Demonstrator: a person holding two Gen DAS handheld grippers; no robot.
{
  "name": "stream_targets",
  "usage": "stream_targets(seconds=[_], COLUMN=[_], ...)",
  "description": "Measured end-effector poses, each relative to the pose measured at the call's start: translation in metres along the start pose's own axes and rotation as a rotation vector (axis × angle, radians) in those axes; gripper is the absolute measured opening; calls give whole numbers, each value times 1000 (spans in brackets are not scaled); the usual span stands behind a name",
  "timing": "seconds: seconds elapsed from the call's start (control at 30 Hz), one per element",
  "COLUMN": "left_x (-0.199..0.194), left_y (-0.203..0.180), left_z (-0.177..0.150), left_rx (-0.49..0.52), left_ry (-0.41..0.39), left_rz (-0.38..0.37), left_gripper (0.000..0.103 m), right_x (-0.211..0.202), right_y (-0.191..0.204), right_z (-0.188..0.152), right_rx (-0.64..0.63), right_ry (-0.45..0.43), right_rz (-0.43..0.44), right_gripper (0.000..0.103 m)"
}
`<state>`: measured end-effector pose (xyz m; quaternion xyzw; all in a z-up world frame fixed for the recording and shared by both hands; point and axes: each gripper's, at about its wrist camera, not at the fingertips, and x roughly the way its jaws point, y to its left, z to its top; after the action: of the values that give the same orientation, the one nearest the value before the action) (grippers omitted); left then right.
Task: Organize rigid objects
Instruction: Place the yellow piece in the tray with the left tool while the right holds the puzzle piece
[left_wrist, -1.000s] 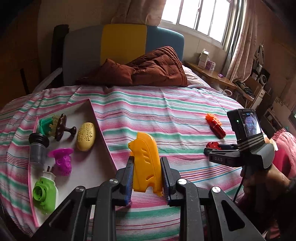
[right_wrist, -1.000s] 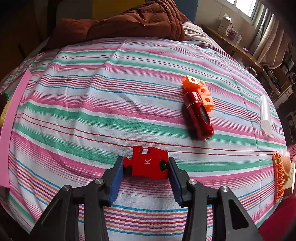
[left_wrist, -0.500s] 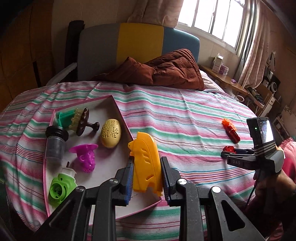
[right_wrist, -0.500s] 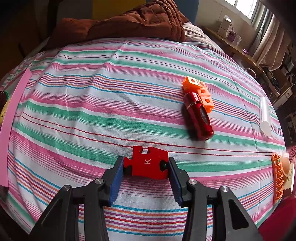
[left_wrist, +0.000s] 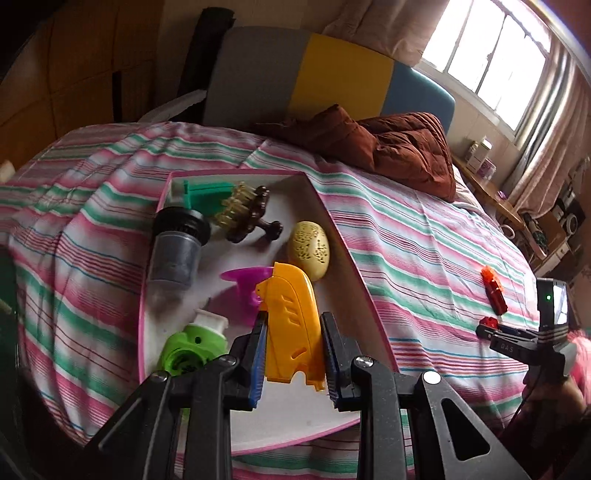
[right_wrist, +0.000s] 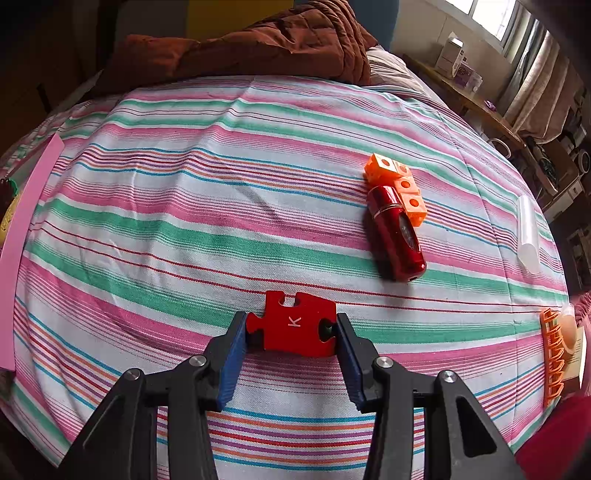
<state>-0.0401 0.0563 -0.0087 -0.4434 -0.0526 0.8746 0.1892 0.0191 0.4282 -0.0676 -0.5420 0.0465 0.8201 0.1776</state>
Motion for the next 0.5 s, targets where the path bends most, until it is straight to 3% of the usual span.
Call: stream_targets(seconds=[0.13,0.33,0.5], left_x=[1,23,52], left_y=[9,-13,-19], left_z=[-3,-2,10], left_rx=[-21,20,60], left_ry=[24,93,124], left_rz=[-2,-62,-10], left_gripper=[27,27,27], right_x=[1,1,2], right_y=[0,0,0], right_z=[1,0,1], right_rx=[-2,-3,3], right_ry=[0,-1,2], right_rz=[-3,-2,3], right_gripper=[46,46,46])
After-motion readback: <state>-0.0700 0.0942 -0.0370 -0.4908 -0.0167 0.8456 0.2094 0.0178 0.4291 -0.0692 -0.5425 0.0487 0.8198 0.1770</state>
